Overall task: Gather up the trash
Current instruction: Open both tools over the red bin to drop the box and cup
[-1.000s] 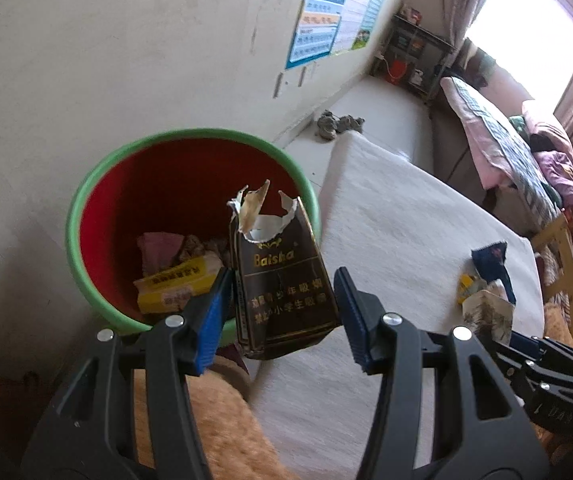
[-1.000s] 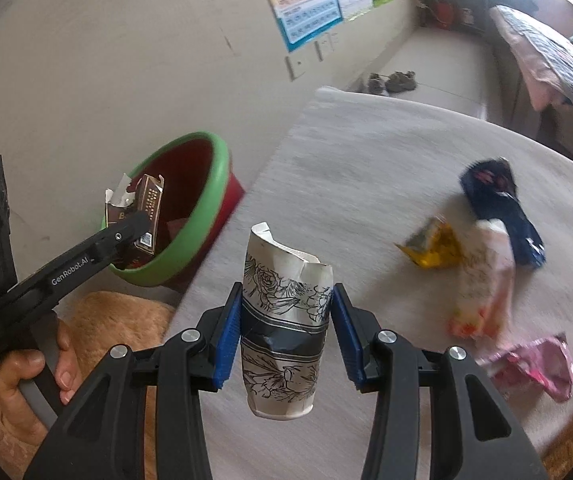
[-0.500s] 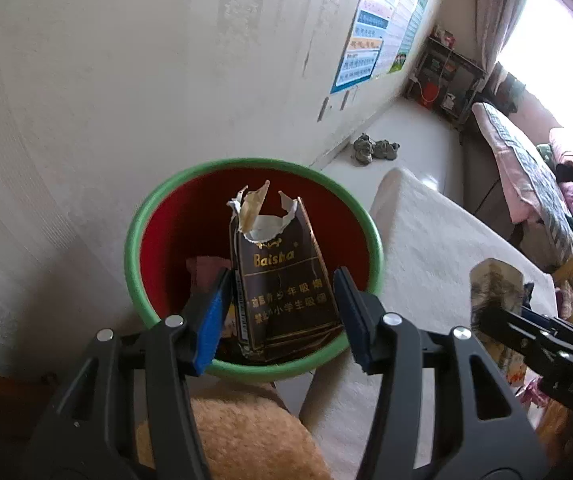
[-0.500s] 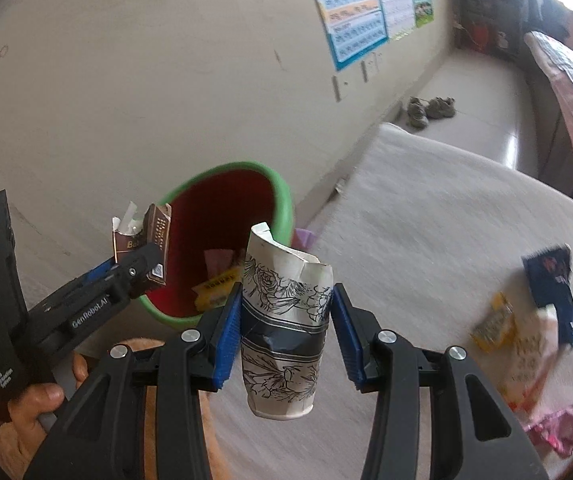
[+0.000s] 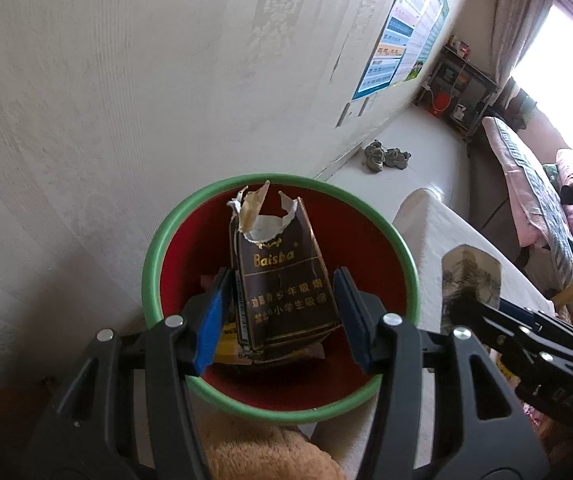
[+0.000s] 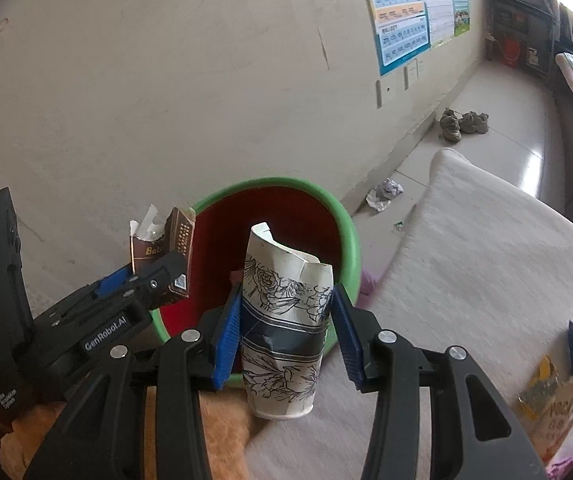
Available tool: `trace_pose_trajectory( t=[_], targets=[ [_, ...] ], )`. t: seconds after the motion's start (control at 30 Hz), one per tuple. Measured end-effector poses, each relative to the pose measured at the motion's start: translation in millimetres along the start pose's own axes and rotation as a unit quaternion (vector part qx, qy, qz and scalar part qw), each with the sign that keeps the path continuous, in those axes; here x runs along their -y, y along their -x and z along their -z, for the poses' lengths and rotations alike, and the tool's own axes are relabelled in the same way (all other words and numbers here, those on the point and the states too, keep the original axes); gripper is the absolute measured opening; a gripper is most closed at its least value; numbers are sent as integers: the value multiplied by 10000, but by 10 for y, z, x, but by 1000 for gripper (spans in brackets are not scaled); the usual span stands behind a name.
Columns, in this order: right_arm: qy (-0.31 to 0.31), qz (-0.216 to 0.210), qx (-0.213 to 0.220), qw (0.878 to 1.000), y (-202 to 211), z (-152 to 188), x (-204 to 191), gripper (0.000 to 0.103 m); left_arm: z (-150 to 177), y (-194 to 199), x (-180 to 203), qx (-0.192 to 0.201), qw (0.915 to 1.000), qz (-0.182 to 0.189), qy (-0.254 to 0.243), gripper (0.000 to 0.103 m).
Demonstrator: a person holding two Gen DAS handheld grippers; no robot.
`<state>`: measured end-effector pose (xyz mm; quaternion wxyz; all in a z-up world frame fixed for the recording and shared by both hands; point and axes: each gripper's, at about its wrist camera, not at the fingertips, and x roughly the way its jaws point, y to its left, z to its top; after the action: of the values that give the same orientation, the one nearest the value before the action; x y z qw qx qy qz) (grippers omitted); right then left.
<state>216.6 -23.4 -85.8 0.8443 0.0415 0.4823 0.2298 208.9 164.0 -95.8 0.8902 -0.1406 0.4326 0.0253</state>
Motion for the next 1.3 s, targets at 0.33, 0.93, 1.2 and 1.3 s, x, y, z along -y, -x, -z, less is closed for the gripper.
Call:
trace_pose_trajectory(
  t=[0.33, 0.93, 1.2, 1.3],
  targets=[
    [125, 70, -96, 9999, -185, -68, -86, 43, -31, -124, -105, -102, 9999, 30, 105, 50],
    [128, 115, -74, 9998, -244, -109, -82, 43, -42, -176, -98, -146, 9998, -39, 115, 51],
    [122, 92, -54, 9999, -241, -112, -76, 43, -39, -209, -113, -184, 9997, -53, 140, 50],
    [94, 77, -27, 9999, -238, -103, -71, 43, -35, -214, -119, -204, 9996, -79, 151, 53]
  ],
)
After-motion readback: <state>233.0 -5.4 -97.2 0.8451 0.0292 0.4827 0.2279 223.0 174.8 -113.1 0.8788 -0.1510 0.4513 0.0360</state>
